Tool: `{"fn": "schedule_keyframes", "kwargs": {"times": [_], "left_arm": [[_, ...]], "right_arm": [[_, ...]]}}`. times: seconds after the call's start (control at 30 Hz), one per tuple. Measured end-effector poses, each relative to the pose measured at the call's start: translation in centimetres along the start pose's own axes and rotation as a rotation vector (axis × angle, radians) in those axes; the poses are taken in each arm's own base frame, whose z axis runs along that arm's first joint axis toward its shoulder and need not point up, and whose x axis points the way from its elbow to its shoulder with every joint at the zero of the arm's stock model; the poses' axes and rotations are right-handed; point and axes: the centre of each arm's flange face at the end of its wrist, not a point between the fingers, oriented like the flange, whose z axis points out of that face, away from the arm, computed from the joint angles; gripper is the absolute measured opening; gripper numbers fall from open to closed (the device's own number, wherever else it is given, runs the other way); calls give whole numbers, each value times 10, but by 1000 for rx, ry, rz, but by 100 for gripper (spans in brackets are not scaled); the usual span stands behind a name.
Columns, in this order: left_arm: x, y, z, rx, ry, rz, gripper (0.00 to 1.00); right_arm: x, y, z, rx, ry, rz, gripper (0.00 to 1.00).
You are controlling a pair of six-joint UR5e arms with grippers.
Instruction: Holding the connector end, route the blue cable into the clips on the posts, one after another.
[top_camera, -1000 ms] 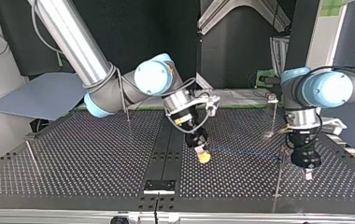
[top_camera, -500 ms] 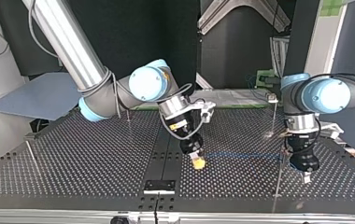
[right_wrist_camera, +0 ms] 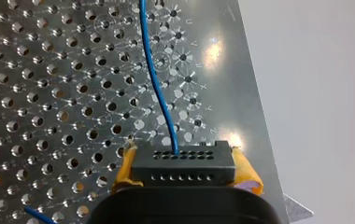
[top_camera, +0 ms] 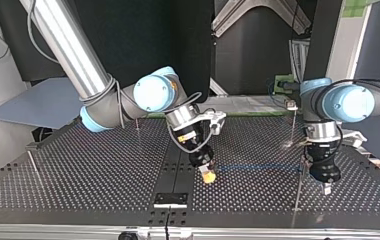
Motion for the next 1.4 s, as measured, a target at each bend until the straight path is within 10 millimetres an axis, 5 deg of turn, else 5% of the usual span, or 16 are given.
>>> {"fn": "schedule_keyframes", "kwargs": {"times": [0.07, 0.13, 0.17, 0.23, 0.27, 0.3, 0.8, 1.4], "left_arm": [[1, 0, -1, -1, 6, -2, 0], [1, 0, -1, -1, 10, -3, 43], [1, 1, -2, -4, 16, -2, 43], [2, 1, -2, -8, 25, 1, 78], [3, 2, -3, -13, 30, 4, 78], [3, 3, -4, -19, 35, 6, 100], [12, 9, -18, -78, 146, -5, 100], [-15, -8, -38, -99, 170, -97, 100]], "right_arm": [[0, -1, 0, 1, -2, 0, 0], [-1, -2, -1, 1, -6, -1, 0], [-1, -2, -1, 1, -8, -1, 0], [-1, -2, -1, 1, -11, -2, 0], [-1, -2, -1, 1, -12, -2, 0], [-2, -2, -1, 1, -13, -2, 0], [-2, -2, -2, 1, -17, -4, 0], [2, 1, -1, -3, -17, -8, 0]]}}
